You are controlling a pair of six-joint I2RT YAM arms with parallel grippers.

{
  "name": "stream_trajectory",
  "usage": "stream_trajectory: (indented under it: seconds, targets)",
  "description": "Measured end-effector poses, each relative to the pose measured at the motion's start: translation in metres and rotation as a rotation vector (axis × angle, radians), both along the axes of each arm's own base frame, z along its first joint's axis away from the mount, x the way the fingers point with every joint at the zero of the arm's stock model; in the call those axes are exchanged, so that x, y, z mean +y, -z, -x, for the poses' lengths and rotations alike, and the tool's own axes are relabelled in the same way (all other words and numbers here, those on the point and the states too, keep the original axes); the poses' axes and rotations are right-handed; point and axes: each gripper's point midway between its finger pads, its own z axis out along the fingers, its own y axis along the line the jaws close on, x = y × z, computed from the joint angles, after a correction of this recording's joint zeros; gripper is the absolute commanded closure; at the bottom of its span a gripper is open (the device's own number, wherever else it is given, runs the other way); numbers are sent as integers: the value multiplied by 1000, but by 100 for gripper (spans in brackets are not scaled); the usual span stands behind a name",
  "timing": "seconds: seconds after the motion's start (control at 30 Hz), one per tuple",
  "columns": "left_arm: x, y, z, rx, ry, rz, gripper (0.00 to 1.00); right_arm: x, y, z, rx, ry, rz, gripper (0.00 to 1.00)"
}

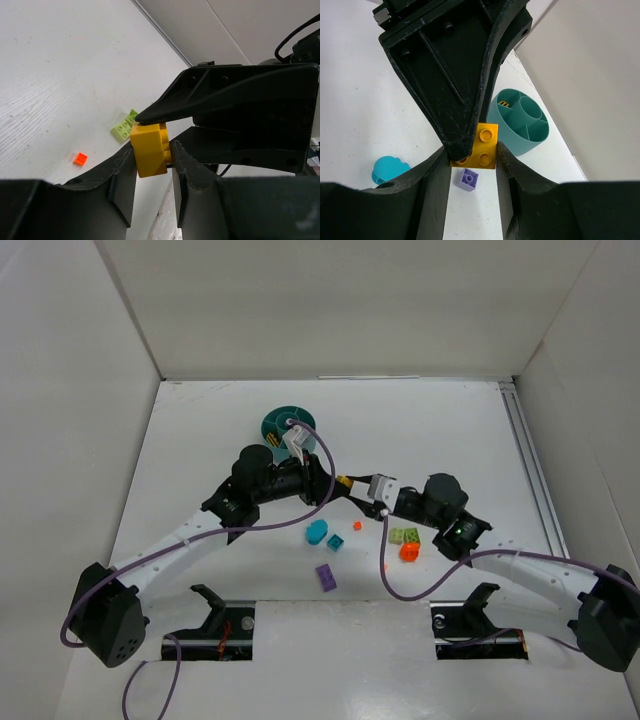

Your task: Sort the legos into containers by color

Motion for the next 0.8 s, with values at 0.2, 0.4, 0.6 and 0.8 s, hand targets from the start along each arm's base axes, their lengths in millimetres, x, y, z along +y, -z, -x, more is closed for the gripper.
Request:
stream_trajectory:
  seconds: [0.2, 0.4, 0.6, 0.8]
  targets:
    - [3, 5, -4, 18, -33, -24, 100, -3, 1, -5, 2, 35, -2, 26]
    - [24, 1, -36, 44, -206, -88, 100, -20, 16, -25, 73, 192, 29, 0]
    - [97, -3, -110, 70, -579, -170, 100, -49, 41, -46, 178, 409, 105, 0]
    - [157, 7, -184, 150, -839, -266, 100, -82, 59, -66, 253, 576, 175, 0]
